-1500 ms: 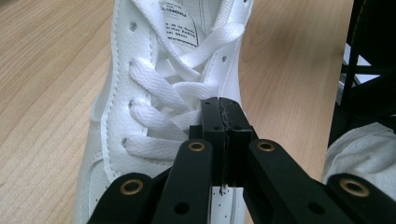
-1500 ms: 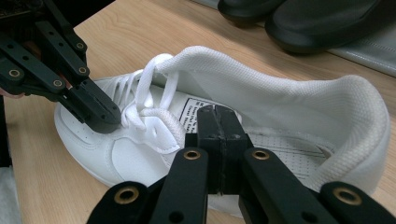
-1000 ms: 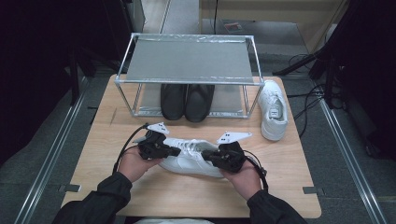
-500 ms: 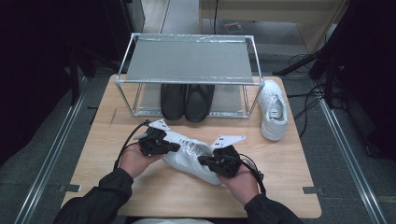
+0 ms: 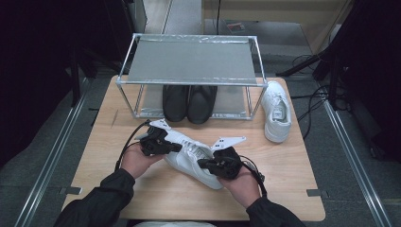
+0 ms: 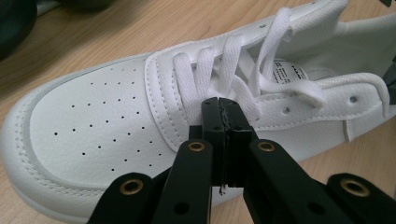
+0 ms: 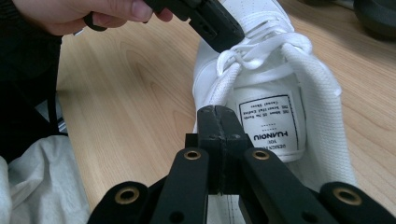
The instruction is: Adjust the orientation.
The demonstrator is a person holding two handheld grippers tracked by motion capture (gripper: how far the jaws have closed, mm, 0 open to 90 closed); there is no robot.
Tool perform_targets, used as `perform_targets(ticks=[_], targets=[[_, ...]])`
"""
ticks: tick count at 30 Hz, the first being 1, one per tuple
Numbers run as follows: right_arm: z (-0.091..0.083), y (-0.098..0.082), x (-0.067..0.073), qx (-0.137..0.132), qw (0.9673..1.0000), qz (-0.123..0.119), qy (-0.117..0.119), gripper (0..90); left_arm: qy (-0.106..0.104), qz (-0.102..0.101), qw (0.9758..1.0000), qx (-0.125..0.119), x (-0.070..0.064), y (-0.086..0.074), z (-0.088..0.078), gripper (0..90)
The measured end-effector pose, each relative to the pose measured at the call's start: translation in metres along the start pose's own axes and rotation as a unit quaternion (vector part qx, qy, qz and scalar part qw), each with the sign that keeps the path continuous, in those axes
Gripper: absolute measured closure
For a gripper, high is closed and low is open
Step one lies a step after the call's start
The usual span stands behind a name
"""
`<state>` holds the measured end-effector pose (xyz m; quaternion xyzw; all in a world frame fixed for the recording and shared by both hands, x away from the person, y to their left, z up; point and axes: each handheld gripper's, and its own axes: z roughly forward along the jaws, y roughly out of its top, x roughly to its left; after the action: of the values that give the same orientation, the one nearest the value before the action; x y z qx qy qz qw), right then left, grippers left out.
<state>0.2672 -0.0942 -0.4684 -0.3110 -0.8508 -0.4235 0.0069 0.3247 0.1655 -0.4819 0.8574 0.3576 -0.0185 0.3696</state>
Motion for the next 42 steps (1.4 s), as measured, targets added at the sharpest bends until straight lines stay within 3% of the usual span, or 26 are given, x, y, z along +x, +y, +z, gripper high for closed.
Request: perform_targets(ticks=[3,10,14,18,25,30,33,34,37,42], targets=[[-0.005,0.002,-0.008,-0.006,1.0,0.002,-0.004,90.0,-0.01,-0.008,0.9999,-0.004,0.002,-0.001,-0.003,90.0],[-0.023,0.003,-0.032,-0.028,0.999,0.019,-0.03,90.0,-0.001,-0.014,0.9998,-0.012,0.001,-0.006,-0.012,89.8],[-0.022,0.004,-0.047,-0.021,0.9988,0.021,-0.039,90.0,0.002,-0.019,0.9995,-0.025,-0.003,-0.013,-0.02,89.7],[-0.014,0.006,-0.055,-0.01,0.9991,0.017,-0.038,90.0,0.008,-0.024,0.9995,-0.02,-0.006,-0.022,-0.023,89.5],[0.003,0.018,-0.057,0.013,0.9995,0.005,-0.029,90.0,0.001,-0.039,0.9992,0.009,-0.01,-0.037,-0.009,88.9],[0.006,0.021,-0.057,0.02,0.9996,0.001,-0.022,90.0,-0.007,-0.045,0.9989,0.0,-0.009,-0.04,-0.004,89.9],[0.007,0.02,-0.055,0.022,0.9996,0.0,-0.018,90.0,0.022,-0.021,0.9995,0.0,-0.013,-0.039,-0.004,90.0],[0.008,0.02,-0.053,0.022,0.9996,-0.002,-0.017,90.0,0.025,-0.021,0.9995,0.002,-0.011,-0.039,-0.005,90.0],[0.01,0.019,-0.045,0.021,0.9996,-0.009,-0.016,90.0,0.026,-0.041,0.9988,-0.006,-0.002,-0.04,-0.008,89.9],[0.015,0.018,-0.033,0.019,0.9996,-0.014,-0.014,90.0,0.031,-0.053,0.9981,-0.006,0.008,-0.037,-0.011,89.8]])
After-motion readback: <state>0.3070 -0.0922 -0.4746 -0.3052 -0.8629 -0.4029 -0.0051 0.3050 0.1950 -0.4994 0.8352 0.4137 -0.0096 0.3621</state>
